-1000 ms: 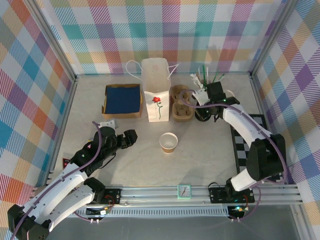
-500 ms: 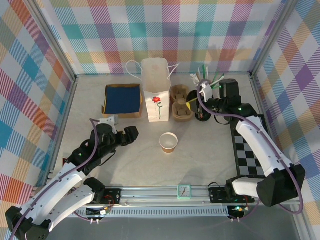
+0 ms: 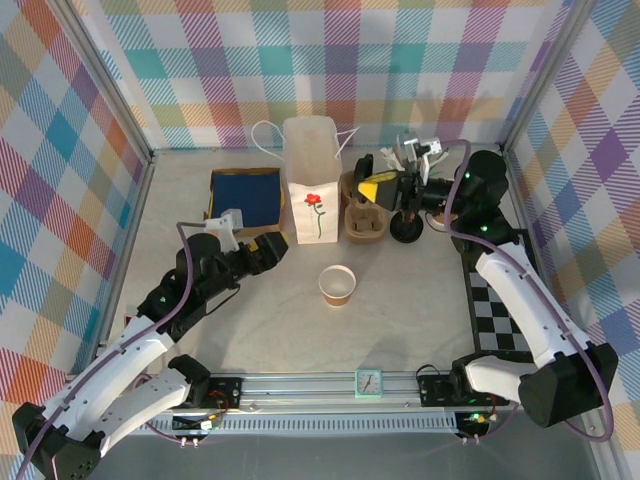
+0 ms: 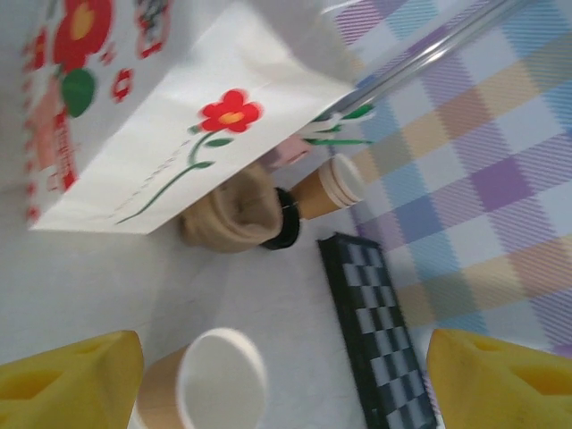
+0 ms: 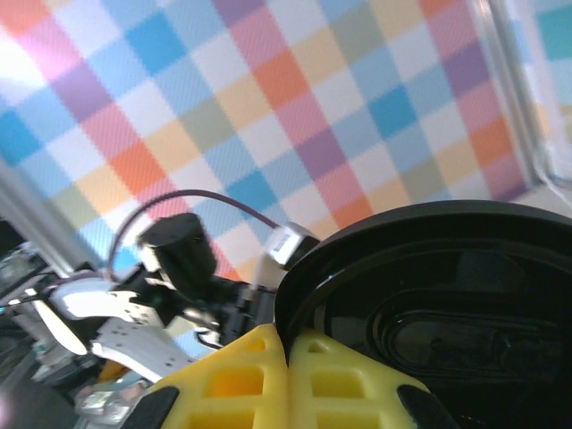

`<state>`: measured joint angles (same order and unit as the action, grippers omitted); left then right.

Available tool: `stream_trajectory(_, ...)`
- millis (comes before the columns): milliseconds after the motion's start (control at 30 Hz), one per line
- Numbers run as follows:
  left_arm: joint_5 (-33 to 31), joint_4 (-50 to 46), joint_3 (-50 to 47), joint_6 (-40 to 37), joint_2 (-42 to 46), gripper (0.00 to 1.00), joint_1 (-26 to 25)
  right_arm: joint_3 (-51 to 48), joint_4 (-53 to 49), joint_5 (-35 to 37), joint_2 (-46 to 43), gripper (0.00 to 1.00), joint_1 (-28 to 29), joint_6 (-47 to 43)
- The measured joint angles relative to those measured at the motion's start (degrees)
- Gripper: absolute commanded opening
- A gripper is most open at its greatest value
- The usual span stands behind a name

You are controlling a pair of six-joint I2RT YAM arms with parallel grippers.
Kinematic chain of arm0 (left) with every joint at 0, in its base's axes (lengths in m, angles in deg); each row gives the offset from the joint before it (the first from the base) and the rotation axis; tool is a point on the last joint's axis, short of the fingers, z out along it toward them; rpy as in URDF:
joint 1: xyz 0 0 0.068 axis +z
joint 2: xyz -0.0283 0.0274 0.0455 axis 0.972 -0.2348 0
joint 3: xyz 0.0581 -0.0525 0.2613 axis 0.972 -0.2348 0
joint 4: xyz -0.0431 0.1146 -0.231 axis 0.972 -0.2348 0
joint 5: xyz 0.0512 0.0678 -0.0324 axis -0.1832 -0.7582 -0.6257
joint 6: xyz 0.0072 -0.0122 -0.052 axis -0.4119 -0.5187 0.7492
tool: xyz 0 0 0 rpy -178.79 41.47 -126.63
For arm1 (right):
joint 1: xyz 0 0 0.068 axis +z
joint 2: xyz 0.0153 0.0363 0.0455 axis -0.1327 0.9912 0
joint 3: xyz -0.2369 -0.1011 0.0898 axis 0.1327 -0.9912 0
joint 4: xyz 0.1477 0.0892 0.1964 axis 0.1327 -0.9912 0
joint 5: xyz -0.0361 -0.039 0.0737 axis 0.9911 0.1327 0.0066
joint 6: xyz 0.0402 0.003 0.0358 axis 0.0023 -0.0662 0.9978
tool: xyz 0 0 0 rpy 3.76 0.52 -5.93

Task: Pack the takeout coffee

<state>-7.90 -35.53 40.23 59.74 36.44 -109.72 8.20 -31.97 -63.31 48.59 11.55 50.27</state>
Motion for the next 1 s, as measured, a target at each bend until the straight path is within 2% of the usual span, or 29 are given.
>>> stream_trajectory(133,3.6,7.2,1.5,4.1,-2.5,0.8,0.0,1.6,13.4,-1.6,2.8,0.0,2.9,9.4)
stream_trajectory(333,9.2,21.5,2.9,12.8,-9.5,0.71,0.0,6.8,26.9,-2.0,7.0,0.0,6.3,18.4)
stream_trajectory(600,10.8,33.0,5.9,19.0,-12.0,0.69,-1.1,9.5,42.0,-0.7,11.7,0.0,7.9,28.0)
stream_trajectory(1000,12.2,49.3,6.0,26.9,-18.6,0.63,-2.3,10.6,48.7,0.3,15.1,0.0,10.1,32.2)
